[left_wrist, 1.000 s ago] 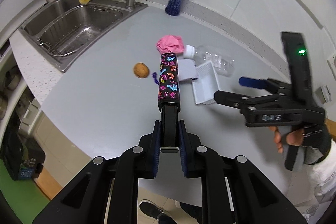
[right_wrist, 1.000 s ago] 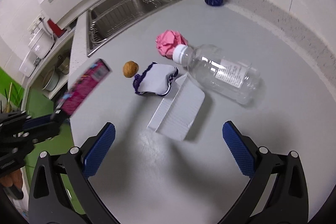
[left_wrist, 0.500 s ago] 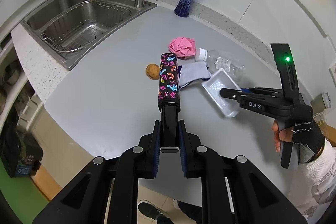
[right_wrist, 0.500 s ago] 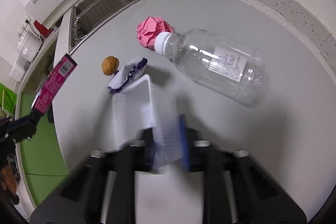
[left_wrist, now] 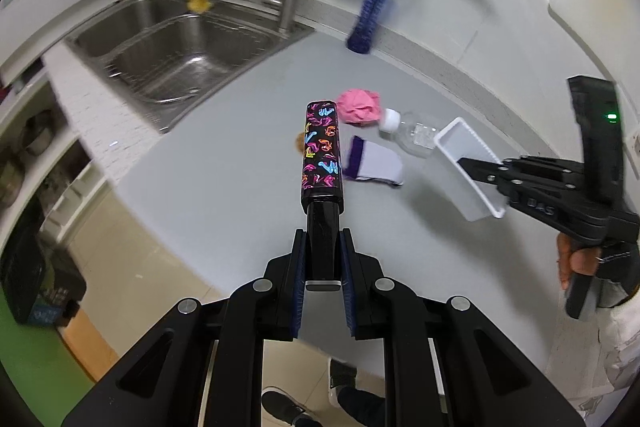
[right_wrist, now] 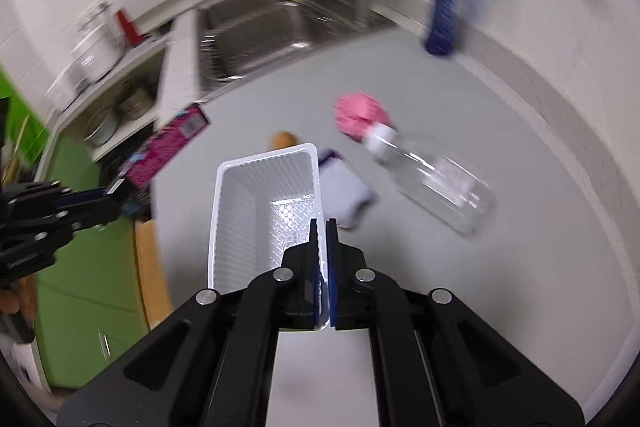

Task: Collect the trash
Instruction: 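Carry the strap and basket over the pink wastebasket and open both grippers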

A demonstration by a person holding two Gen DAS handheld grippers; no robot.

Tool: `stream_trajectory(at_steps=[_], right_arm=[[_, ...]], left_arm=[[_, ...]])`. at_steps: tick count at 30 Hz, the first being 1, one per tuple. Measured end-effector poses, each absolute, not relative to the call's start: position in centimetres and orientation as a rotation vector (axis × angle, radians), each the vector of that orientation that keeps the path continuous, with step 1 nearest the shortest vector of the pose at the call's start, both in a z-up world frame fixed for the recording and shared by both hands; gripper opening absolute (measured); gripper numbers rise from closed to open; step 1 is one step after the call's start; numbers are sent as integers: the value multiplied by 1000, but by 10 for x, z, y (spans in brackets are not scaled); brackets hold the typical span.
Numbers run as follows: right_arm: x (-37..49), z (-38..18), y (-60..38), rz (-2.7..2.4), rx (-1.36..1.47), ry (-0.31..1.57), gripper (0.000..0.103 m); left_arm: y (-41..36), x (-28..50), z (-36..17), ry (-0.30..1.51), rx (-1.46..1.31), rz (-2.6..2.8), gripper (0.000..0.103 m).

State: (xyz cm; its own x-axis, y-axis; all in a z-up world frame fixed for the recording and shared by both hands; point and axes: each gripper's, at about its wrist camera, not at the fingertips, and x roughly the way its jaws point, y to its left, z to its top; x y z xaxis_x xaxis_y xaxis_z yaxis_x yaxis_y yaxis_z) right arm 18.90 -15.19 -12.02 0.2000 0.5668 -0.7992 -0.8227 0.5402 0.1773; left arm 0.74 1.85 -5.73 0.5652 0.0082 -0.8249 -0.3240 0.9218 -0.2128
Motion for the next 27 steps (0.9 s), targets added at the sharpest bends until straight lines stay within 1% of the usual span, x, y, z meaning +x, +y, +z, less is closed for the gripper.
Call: stream_trajectory(at_steps=[4, 8, 15, 21, 27], right_arm=[[142, -97, -128, 1128, -374, 887, 2], [88, -86, -93, 1274, -438, 845, 2], [-15, -88, -30, 1517, -547, 807, 2], [-89, -116, 27, 1653, -652, 798, 2], [-131, -180, 80, 1680, -729, 830, 2]], left_arm=[[30, -41, -49, 930, -391, 295, 16], [43, -98, -45, 908, -437, 411, 16], [65, -199, -46, 883, -521, 611, 16], [93, -265, -70, 879, -600, 747, 16], [129, -299, -138, 896, -666, 812, 16]])
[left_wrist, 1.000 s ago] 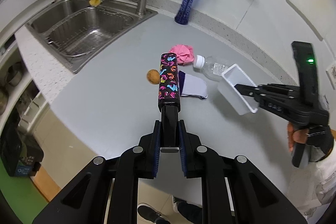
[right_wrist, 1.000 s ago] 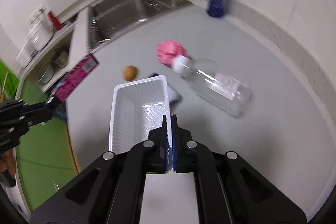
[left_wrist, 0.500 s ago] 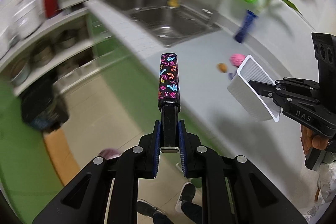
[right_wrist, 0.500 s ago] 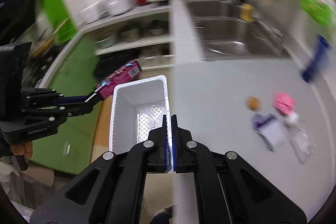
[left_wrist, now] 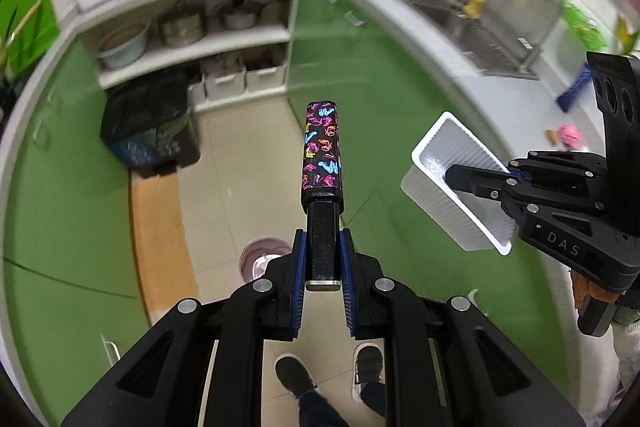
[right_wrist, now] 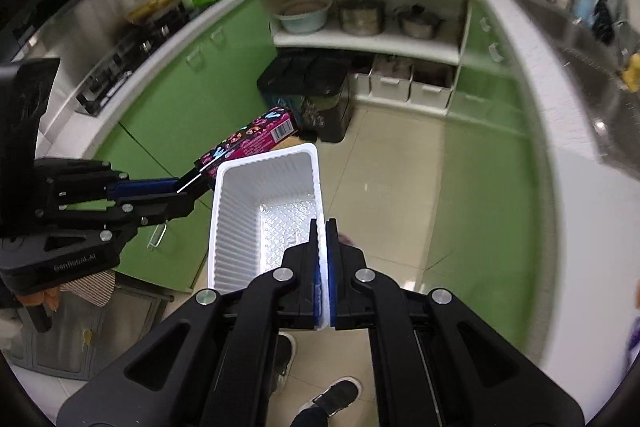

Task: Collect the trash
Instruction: 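Carry the strap and basket over the pink wastebasket and open both grippers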

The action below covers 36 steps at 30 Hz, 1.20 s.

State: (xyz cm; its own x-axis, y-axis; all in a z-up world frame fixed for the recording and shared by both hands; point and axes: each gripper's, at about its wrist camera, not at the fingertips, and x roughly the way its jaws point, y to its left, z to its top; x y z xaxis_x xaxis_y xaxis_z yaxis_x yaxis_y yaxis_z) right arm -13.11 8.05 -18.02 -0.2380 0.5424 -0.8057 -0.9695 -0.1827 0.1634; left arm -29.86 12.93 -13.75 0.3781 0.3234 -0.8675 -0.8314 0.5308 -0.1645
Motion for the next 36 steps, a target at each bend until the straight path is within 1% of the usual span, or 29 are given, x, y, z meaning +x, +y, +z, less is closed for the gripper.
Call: stream_trajectory(at_steps=[3, 6, 10, 13, 16, 21, 22, 23, 24, 25, 29, 36], right_arm=[[-139, -224, 104, 1669, -755, 850, 2], [-142, -283, 123, 1638, -773, 884, 2], [-141, -357, 134, 1609, -801, 933, 2], [-144, -411, 143, 1590, -832, 970, 2], [-143, -457, 152, 1579, -851, 1000, 2], [-139, -493, 163, 1573, -859, 1016, 2], [-138, -498, 166, 1573, -858, 1018, 2], [-137, -500, 168, 1572, -858, 1019, 2], [-137, -502, 170, 1571, -859, 1018, 2], [-137, -505, 172, 1571, -858, 1017, 2], [-138, -513, 180, 1570, -868, 1021, 2], [-160, -520, 193, 1603, -901, 1029, 2]], left_arm=[[151, -312, -195, 914, -708, 819, 16], [168, -319, -252, 932, -747, 807, 16], [197, -326, -342, 965, -789, 789, 16], [214, -330, -397, 983, -817, 787, 16], [227, -332, -440, 1000, -835, 782, 16], [239, -327, -475, 1012, -839, 772, 17], [241, -327, -480, 1011, -832, 778, 30], [244, -327, -485, 1011, -832, 784, 47], [243, -327, -487, 1001, -838, 781, 90], [244, -327, -489, 981, -841, 783, 97], [248, -333, -494, 962, -867, 793, 97], [251, -358, -484, 931, -884, 830, 97]])
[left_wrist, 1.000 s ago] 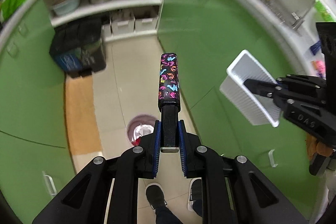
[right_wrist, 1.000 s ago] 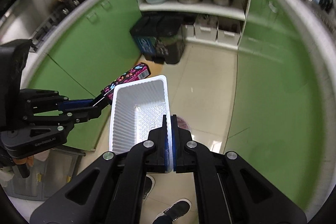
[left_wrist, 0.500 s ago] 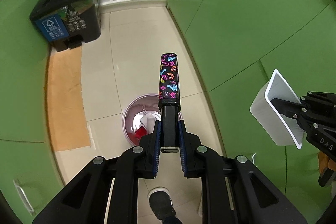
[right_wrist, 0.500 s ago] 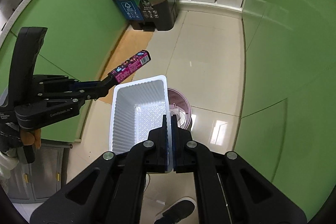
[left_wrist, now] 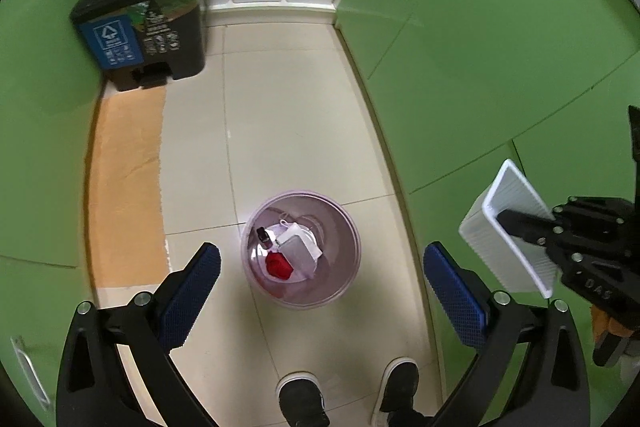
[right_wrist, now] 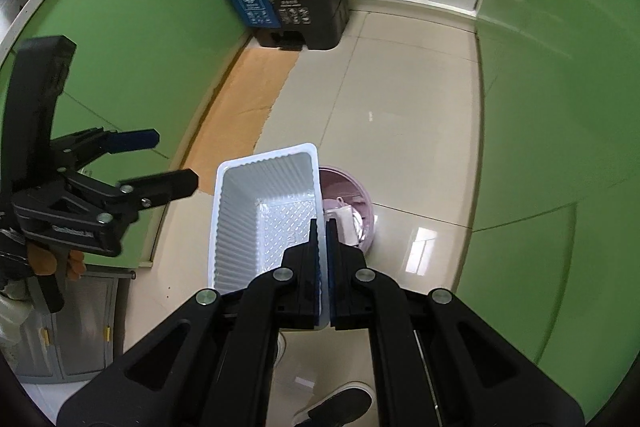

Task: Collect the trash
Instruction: 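Carry the strap and basket over the pink wastebasket and open both grippers, then move both tools back over the counter items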

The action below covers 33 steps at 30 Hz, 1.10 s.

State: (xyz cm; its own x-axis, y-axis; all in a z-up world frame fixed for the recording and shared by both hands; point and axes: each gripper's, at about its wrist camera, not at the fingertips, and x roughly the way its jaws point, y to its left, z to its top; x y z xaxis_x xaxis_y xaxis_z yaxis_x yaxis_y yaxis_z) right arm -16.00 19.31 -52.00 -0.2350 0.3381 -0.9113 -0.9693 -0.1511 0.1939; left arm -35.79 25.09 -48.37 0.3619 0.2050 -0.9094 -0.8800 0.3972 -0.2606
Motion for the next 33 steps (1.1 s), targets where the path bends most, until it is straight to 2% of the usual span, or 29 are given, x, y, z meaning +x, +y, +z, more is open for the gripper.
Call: stream_trajectory(at_steps=[8, 9, 10, 11, 12, 13, 20, 25, 30, 33], right_arm=[[-194, -534, 217, 1659, -929, 1020, 3], [-195, -535, 218, 1659, -922, 1016, 5], [-195, -538, 221, 1655, -916, 1017, 18], [-196, -541, 223, 1650, -915, 1023, 37], [-196, -545, 225, 1639, -910, 1024, 89], [-195, -546, 225, 1645, -889, 1021, 99], [-192, -552, 219, 1586, -922, 1011, 99], [-179, -521, 206, 1556, -908, 1010, 99], [-156, -437, 178, 1527, -853, 990, 99], [-139, -366, 153, 1510, -797, 973, 99]], left_arm=[[252, -401, -471, 886, -904, 912, 97], [252, -407, -470, 881, -904, 923, 97], [252, -411, -470, 878, -906, 929, 97], [252, -414, -470, 875, -906, 934, 97], [253, -417, -470, 874, -908, 939, 97], [252, -419, -471, 876, -908, 946, 97], [249, -417, -471, 886, -907, 942, 97], [240, -403, -443, 888, -893, 914, 97], [220, -386, -378, 885, -874, 878, 97], [203, -373, -316, 885, -841, 854, 97]])
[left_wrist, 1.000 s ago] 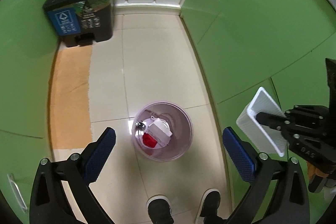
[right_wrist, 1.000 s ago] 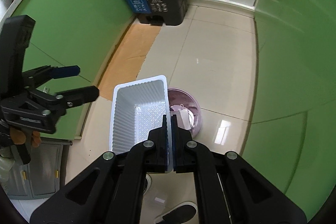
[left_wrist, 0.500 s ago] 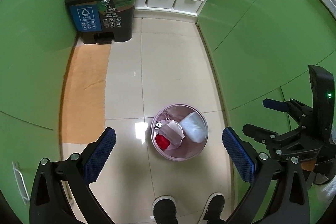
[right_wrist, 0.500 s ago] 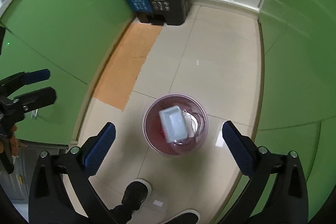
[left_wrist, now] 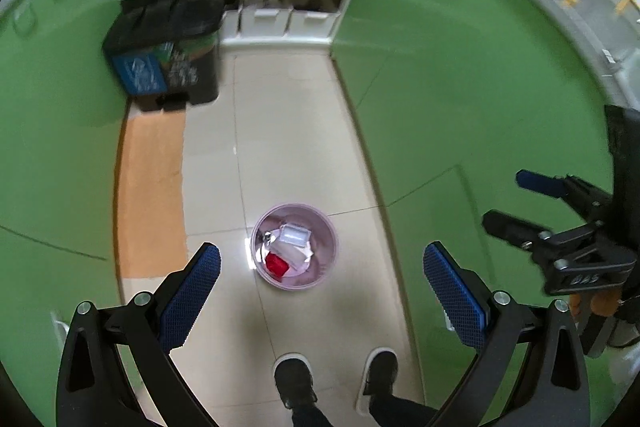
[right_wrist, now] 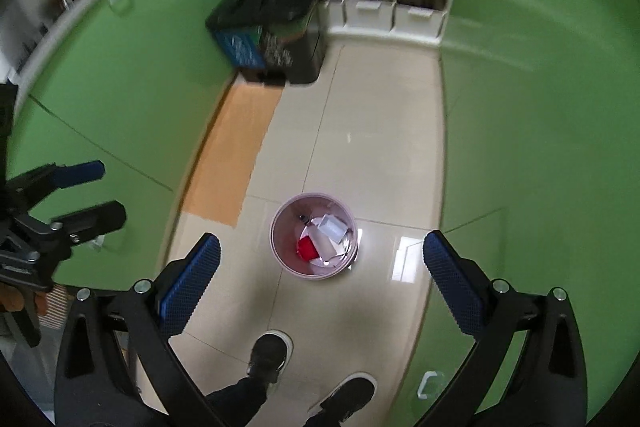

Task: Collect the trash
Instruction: 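Move both tools back over the counter items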

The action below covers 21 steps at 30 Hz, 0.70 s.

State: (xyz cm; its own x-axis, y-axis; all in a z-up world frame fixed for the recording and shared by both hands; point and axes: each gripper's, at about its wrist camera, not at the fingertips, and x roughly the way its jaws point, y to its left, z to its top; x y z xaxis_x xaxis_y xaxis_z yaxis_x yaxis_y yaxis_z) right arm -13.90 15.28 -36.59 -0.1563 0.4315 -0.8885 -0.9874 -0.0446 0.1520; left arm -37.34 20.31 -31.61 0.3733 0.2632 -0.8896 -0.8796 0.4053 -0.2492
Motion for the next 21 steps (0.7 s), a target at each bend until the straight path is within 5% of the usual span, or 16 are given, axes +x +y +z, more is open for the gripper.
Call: stream_trajectory(at_steps=[9, 21], right_arm=[[-76, -166, 47, 1415, -591, 917, 100], [34, -94, -125, 1059, -326, 893, 100]], left_arm=[[153, -318, -126, 871, -656, 742, 97], [65, -167, -44, 869, -433, 398, 97]])
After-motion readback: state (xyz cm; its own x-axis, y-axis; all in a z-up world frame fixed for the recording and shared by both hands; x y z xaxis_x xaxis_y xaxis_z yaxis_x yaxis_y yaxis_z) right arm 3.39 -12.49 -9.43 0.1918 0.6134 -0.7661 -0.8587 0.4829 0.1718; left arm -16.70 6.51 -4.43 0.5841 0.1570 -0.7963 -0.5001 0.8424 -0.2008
